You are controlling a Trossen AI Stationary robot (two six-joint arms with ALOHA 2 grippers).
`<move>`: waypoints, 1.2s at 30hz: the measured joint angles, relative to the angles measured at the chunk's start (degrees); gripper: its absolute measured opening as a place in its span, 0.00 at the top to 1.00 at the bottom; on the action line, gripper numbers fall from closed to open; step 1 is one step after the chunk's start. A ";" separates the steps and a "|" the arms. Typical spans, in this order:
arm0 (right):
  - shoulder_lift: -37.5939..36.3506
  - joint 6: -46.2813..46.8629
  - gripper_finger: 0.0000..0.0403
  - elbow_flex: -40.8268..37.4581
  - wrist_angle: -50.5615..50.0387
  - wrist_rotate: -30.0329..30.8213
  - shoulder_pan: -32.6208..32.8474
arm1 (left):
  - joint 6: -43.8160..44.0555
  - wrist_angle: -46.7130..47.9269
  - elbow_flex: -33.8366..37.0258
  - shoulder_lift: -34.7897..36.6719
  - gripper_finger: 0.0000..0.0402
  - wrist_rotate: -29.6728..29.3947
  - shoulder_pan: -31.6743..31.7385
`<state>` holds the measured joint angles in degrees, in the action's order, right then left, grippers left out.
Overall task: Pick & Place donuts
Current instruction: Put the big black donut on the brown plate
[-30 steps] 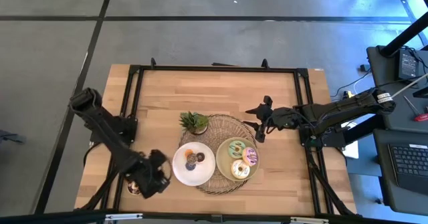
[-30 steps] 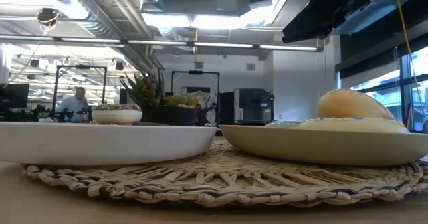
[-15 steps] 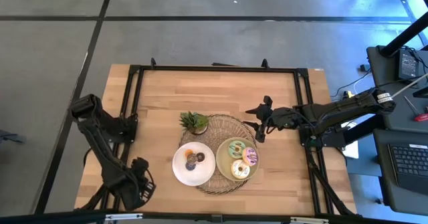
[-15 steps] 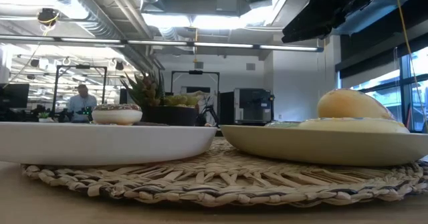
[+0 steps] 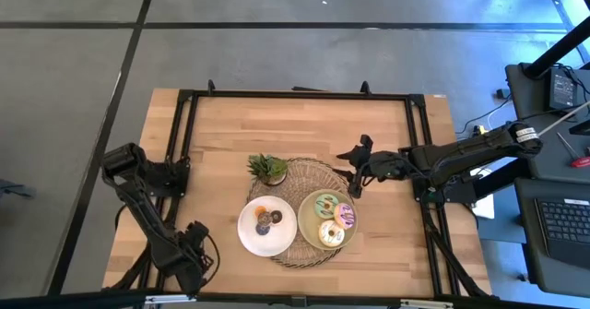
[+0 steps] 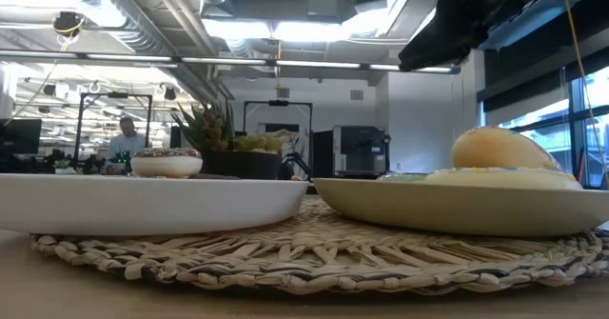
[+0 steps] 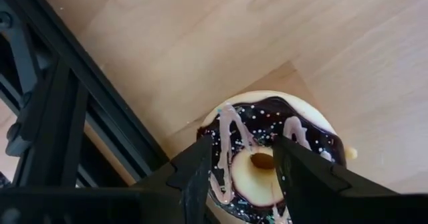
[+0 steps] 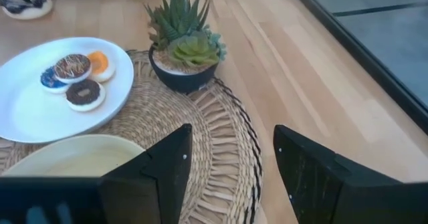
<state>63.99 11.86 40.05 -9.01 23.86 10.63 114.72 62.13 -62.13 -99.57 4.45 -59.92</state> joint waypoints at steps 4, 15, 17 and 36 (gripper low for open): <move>1.39 -0.06 0.48 0.00 0.70 0.00 0.00 | 0.01 -0.48 0.00 -0.24 0.61 -0.26 -0.02; 1.66 -0.17 0.48 0.00 1.97 0.02 0.00 | -14.62 -0.50 0.00 -0.24 0.63 6.09 -0.09; 1.66 -0.17 0.48 0.00 1.96 0.02 0.00 | -16.32 -0.48 0.00 -0.24 0.63 6.16 -0.29; 1.64 -0.20 0.48 0.00 1.98 0.06 0.00 | -31.09 -0.62 -0.02 -3.16 0.71 0.64 -3.57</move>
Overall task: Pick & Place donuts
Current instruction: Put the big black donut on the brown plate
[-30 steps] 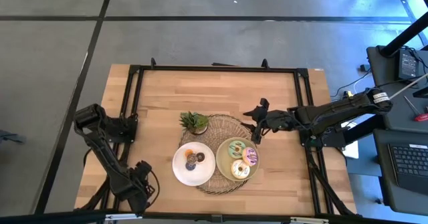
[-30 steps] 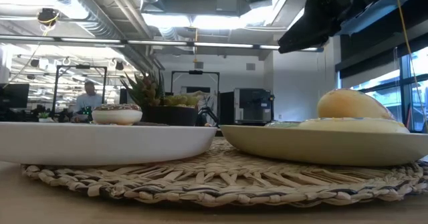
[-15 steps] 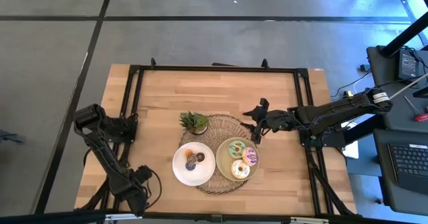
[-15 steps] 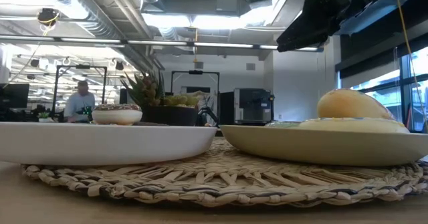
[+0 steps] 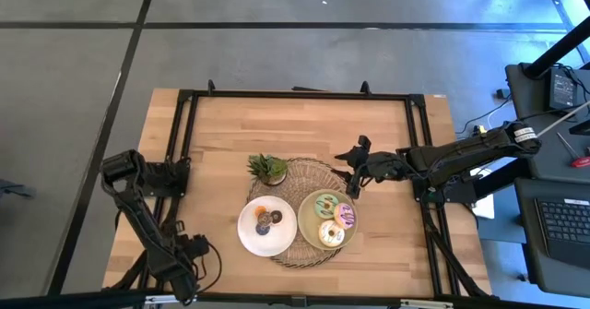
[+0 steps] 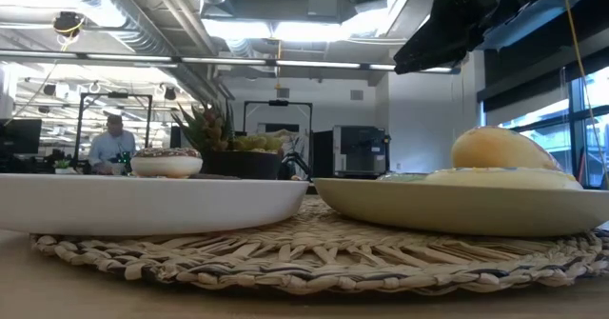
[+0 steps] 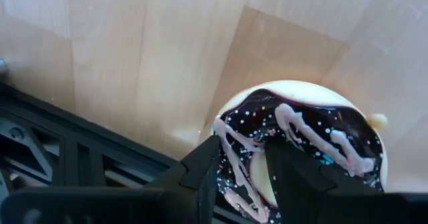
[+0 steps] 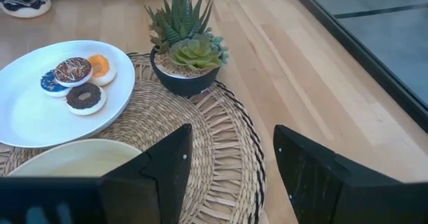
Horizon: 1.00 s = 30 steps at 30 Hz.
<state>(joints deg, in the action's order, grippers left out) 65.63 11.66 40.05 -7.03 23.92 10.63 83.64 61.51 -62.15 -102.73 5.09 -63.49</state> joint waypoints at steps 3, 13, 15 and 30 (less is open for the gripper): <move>0.00 -0.03 0.48 0.00 -0.02 0.00 -0.01 | 0.02 -0.04 0.00 -0.53 0.73 0.02 -0.02; 0.00 -0.22 0.48 0.00 -0.02 0.03 0.00 | 4.62 -0.03 0.00 -0.64 0.91 -1.00 0.27; 0.00 -0.40 0.48 0.00 -0.02 0.03 -0.01 | 7.87 0.38 0.00 -0.64 0.96 -1.09 0.27; 0.00 -6.12 0.48 0.00 4.63 1.13 -0.02 | 24.74 7.03 -0.72 5.96 0.99 -41.23 0.64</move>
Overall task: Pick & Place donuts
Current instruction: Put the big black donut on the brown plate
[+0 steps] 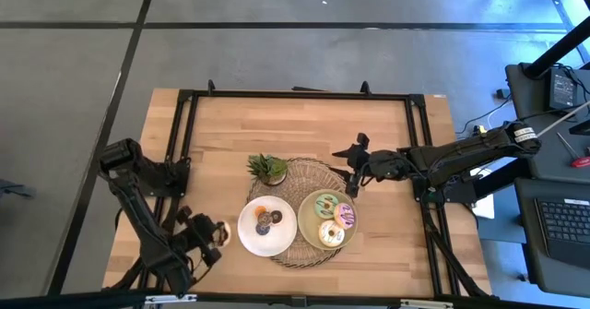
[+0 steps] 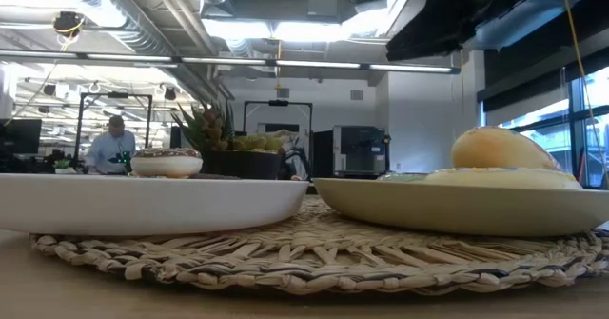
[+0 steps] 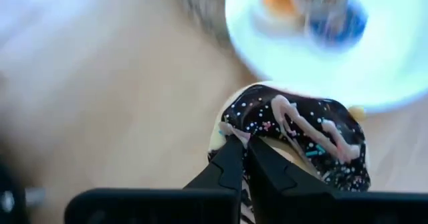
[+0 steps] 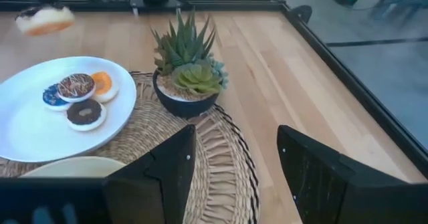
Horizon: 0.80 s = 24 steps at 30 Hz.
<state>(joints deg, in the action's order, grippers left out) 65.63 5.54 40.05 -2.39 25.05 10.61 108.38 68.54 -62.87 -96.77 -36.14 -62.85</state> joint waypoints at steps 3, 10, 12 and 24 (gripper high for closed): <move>0.00 -0.25 0.48 0.00 0.16 -0.03 0.00 | 1.70 2.39 0.00 2.22 0.99 -9.88 0.32; 1.44 -2.55 0.48 0.00 7.52 -0.34 0.01 | -6.22 4.19 -0.07 3.30 0.99 -43.64 8.35; 2.81 -5.37 0.48 0.02 11.44 -1.76 0.02 | -11.69 2.92 -0.07 3.30 0.99 -47.27 12.09; 17.95 -13.71 0.48 0.02 40.79 -14.27 0.04 | -23.00 -6.27 -0.13 3.30 0.98 -53.83 33.56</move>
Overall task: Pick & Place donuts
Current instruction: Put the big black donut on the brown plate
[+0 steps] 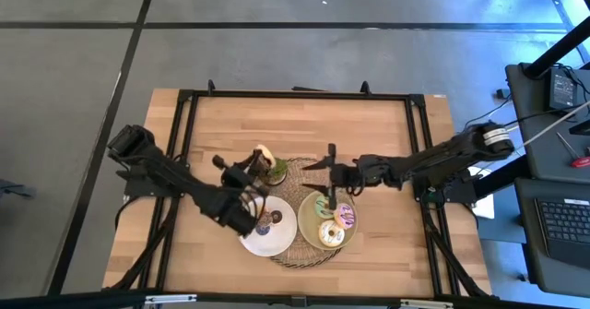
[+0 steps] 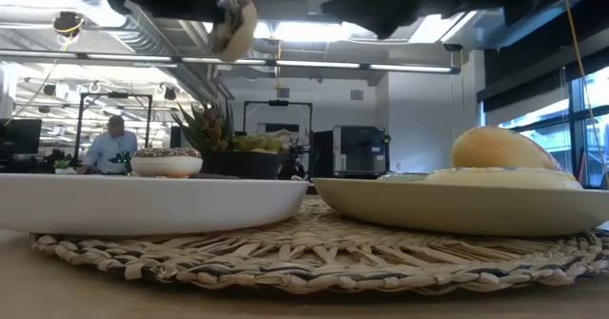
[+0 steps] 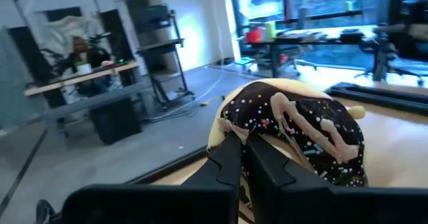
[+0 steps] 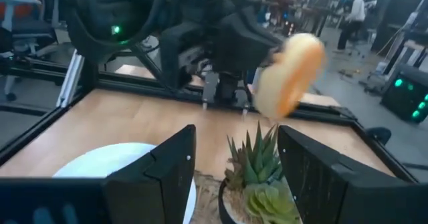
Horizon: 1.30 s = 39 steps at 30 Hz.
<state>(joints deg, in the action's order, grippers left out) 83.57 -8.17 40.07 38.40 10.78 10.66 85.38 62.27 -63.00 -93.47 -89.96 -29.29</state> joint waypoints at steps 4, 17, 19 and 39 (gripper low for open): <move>4.26 -0.98 0.48 0.00 6.80 0.05 -0.04 | -5.04 -6.43 -0.04 0.08 0.98 -0.23 1.76; 15.55 0.34 0.48 9.85 9.72 9.24 -0.04 | -30.83 -33.49 -0.05 0.08 0.97 -0.21 2.02; 16.46 1.08 0.48 11.16 9.01 9.58 -0.02 | -35.22 -36.88 -0.05 0.08 0.97 -0.45 2.04; 16.89 0.64 0.61 11.80 8.91 14.63 -0.02 | -41.97 -40.69 -0.05 0.08 0.97 0.00 1.17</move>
<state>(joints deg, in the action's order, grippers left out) 100.47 -7.53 51.88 47.31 25.41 10.63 43.41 21.58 -63.05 -93.38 -89.97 -28.12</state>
